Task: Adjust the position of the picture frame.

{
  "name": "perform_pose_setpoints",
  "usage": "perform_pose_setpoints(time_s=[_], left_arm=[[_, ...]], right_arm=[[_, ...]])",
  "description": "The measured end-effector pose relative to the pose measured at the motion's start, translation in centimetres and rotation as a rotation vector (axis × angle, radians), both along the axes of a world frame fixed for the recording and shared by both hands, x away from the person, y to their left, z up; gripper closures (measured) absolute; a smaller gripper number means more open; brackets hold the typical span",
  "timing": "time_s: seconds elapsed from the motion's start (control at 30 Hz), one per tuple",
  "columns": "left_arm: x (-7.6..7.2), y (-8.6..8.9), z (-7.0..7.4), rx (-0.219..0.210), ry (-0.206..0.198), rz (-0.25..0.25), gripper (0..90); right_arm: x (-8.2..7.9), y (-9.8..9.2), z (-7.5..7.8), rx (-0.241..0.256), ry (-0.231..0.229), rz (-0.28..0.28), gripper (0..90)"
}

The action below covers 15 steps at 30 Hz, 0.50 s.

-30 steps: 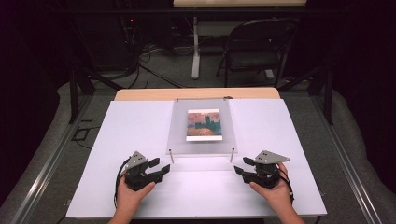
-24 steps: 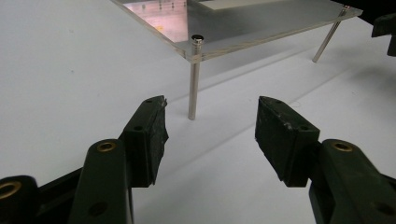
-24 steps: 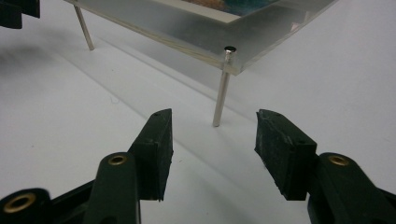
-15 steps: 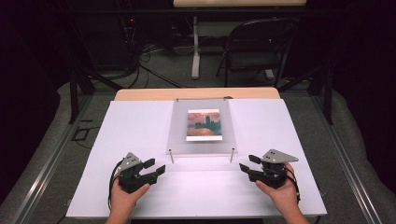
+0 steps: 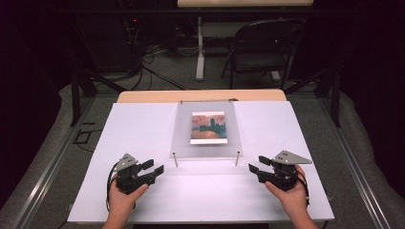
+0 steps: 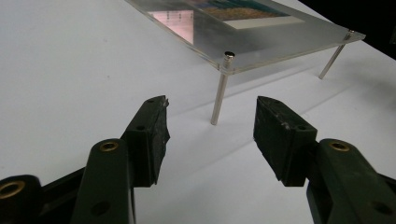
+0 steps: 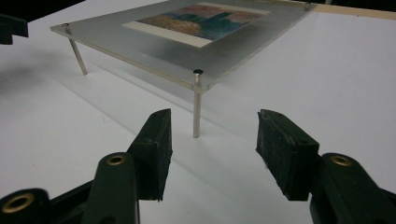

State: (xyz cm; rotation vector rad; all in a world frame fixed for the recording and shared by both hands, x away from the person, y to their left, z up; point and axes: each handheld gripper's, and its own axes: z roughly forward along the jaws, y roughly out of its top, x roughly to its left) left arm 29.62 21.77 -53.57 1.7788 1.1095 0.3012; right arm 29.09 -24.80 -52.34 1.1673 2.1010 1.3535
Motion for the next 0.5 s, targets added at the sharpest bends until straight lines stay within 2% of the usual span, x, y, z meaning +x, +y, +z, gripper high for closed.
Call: perform_pose_setpoints(time_s=[0.13, 0.23, 0.3, 0.43, 0.5], left_arm=[[0.8, 0.0, 0.2, 0.001, 0.000, 0.008, 43.5], [1.7, -0.2, 0.6, -0.016, 0.003, 0.012, 42.7], [2.3, -0.3, 0.9, -0.026, 0.010, 0.018, 41.3], [3.7, -0.6, 1.6, -0.017, 0.007, 0.019, 39.0], [4.5, -0.7, 1.6, -0.021, 0.016, 0.027, 38.6]], right_arm=[[0.4, -0.1, 0.4, -0.011, -0.010, -0.009, 44.1], [0.8, 0.1, 1.1, -0.014, -0.025, -0.011, 43.5], [1.3, 0.3, 1.2, -0.024, -0.019, -0.006, 43.2], [2.4, 0.8, 1.2, -0.031, 0.006, 0.018, 42.8], [2.8, 1.2, 1.2, -0.055, 0.001, 0.032, 43.1]])
